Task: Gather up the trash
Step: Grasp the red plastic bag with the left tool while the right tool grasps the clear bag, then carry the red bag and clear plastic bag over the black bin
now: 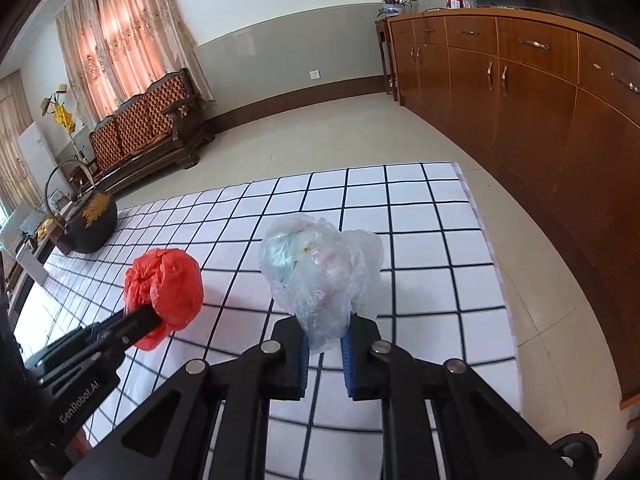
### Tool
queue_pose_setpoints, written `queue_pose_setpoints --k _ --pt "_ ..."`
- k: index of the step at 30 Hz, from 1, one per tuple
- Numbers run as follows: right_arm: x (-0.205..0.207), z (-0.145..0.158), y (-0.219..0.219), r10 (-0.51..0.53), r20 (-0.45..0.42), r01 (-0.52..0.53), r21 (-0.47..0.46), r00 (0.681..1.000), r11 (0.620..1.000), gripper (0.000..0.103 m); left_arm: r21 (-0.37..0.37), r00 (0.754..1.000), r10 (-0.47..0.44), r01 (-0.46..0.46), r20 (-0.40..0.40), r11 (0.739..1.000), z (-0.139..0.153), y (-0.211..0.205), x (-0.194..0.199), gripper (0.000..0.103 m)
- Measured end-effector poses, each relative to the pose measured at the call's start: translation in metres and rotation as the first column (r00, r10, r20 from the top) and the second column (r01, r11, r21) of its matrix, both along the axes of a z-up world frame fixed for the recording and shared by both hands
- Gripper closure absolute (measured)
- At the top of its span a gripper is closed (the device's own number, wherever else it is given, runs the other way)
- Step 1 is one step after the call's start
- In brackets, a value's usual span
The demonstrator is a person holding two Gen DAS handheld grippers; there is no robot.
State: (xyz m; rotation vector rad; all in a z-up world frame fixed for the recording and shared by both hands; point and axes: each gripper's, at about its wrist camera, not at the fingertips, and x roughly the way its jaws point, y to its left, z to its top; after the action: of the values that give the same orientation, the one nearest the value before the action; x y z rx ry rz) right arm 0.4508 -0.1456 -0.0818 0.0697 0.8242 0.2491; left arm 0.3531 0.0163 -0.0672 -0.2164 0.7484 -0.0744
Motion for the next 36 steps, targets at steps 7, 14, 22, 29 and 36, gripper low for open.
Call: queue_pose_setpoints --k 7,14,22,29,36 --pt "-0.024 0.006 -0.01 0.007 0.0 -0.007 -0.011 1.0 1.0 0.089 0.024 1.0 -0.012 0.012 0.015 1.0 0.006 -0.008 -0.017 0.088" --pt "-0.052 0.016 -0.016 0.01 0.02 -0.01 -0.009 1.0 1.0 0.089 0.021 0.999 -0.02 0.019 0.035 1.0 0.012 -0.01 -0.038 0.088" --pt "-0.092 0.019 -0.032 -0.005 0.016 0.005 0.009 1.0 1.0 0.089 0.01 0.999 -0.025 0.025 0.036 1.0 0.01 -0.011 -0.062 0.088" --pt "-0.128 0.018 -0.041 0.004 0.01 -0.004 0.016 1.0 1.0 0.089 0.019 0.999 -0.038 0.037 0.036 0.999 0.008 -0.018 -0.082 0.088" --pt "-0.157 0.018 -0.051 0.007 0.014 -0.007 0.014 1.0 1.0 0.089 0.029 0.998 -0.062 0.061 0.032 0.998 0.004 -0.028 -0.103 0.088"
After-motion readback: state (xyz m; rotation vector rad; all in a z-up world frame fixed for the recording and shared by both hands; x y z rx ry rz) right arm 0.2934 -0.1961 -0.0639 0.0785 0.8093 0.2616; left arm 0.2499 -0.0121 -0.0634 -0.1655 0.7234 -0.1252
